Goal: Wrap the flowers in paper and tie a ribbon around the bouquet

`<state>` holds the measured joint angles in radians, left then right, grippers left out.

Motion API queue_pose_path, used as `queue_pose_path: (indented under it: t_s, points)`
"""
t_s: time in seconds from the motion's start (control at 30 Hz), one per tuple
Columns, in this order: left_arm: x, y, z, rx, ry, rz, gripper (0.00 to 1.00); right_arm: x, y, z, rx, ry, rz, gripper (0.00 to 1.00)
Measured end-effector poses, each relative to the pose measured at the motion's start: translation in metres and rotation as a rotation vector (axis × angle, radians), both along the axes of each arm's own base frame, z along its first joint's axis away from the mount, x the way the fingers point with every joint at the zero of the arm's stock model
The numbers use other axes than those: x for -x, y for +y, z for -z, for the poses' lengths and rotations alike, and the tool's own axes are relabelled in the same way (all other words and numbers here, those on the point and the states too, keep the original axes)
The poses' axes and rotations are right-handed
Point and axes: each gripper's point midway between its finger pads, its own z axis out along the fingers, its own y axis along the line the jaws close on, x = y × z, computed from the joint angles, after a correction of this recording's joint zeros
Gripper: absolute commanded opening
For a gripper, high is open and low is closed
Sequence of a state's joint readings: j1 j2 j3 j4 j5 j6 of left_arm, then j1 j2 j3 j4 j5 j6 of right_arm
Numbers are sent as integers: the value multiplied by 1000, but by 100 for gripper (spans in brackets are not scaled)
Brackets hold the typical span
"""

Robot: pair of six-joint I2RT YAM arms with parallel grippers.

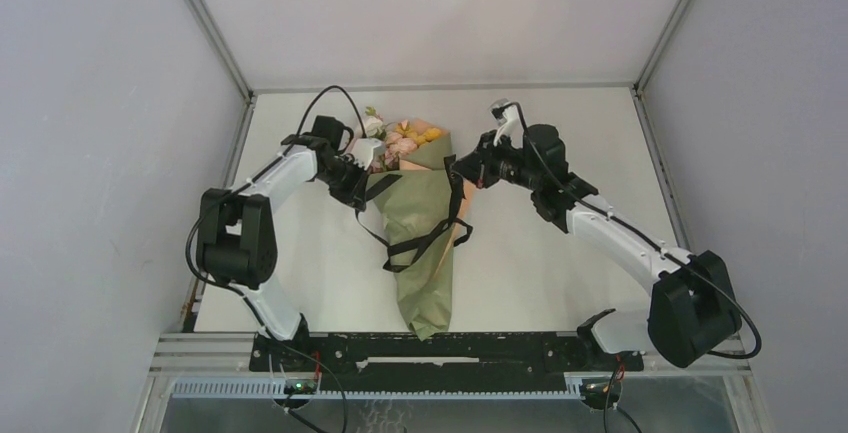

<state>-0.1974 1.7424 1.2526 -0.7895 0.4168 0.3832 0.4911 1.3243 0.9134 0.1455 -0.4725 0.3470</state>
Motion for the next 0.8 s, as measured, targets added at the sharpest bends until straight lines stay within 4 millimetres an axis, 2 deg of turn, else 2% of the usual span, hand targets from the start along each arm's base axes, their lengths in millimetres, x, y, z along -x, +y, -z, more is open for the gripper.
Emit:
queue_pose_path:
  t_s: [0.13,0.2,0.23,0.27,0.3,0.33,0.37,0.4,0.43,0.47,0.5,0.57,0.63,0.7,0.8]
  points:
    - [2,-4,-7,8,-6,2,0,-8,18,-12,15,-31,-7,0]
    - [-1,-1,-12,-14,-29,-4,0,-29,26,-22,22,-59,30,0]
    - [-7,6,-15,-37,-56,-21,0,-39,21,-23,24,-64,64,0]
    - [-13,18,-19,-63,-91,-53,0,-55,0,-22,14,-65,136,0]
    - [-23,41,-22,-89,-138,-107,0,-72,-37,-17,7,-54,232,0]
    - [-33,78,-25,-122,-192,-198,0,-92,-99,-5,6,-33,391,0]
    - [-37,119,-24,-161,-228,-294,0,-107,-181,13,11,6,607,0]
    - [-36,171,-21,-214,-249,-422,0,-107,-269,36,2,62,837,0]
    - [-28,221,-16,-258,-250,-546,0,-91,-342,62,-11,131,1044,0]
    - [-13,263,-7,-284,-227,-662,0,-70,-382,85,-27,199,1171,0]
    - [6,287,3,-289,-188,-743,0,-47,-399,111,-49,278,1244,0]
    - [35,303,22,-315,-122,-788,0,-19,-384,150,-66,412,1241,0]
    - [45,309,29,-350,-103,-776,0,-9,-376,164,-72,456,1228,0]
    - [43,310,29,-357,-115,-757,0,-4,-384,160,-98,449,1248,0]
    - [37,309,28,-351,-134,-737,0,-3,-394,142,-125,392,1263,0]
